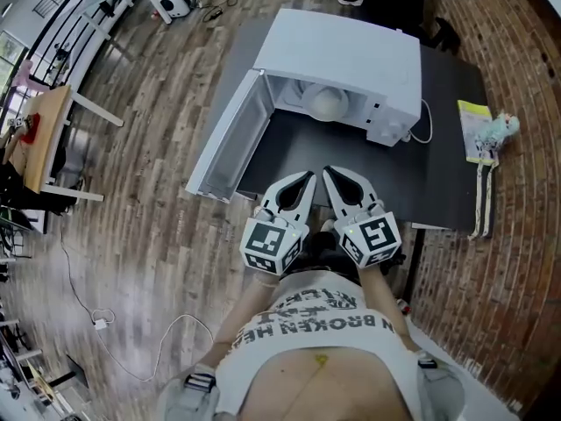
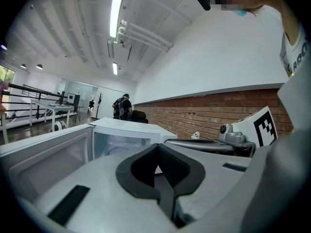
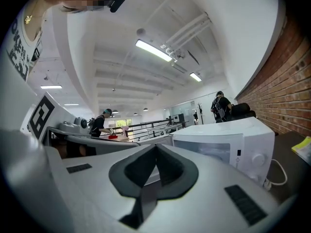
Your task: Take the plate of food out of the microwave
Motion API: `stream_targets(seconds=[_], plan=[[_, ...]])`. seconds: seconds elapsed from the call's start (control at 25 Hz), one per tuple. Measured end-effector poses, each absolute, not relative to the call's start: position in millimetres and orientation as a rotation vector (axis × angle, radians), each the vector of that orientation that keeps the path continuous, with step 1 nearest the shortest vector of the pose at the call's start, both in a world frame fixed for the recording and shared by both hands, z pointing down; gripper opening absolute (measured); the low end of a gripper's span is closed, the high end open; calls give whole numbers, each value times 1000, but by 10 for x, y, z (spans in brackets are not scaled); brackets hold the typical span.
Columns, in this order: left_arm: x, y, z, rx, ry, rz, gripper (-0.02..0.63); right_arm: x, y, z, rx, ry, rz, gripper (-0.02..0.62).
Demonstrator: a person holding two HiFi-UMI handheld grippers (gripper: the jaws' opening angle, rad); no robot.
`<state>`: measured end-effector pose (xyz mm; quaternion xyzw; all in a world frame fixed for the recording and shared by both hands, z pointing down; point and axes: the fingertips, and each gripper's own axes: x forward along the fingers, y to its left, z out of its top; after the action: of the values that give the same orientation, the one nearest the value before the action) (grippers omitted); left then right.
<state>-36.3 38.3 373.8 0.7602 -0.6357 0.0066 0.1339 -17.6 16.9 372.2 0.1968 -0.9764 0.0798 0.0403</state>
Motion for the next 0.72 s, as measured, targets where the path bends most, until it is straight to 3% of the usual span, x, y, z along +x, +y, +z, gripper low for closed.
stream_targets(seconds=[0.72], plan=[[-301, -427, 3886, 2132, -1892, 23, 6, -98, -621, 3884, 515, -2988, 289, 8]])
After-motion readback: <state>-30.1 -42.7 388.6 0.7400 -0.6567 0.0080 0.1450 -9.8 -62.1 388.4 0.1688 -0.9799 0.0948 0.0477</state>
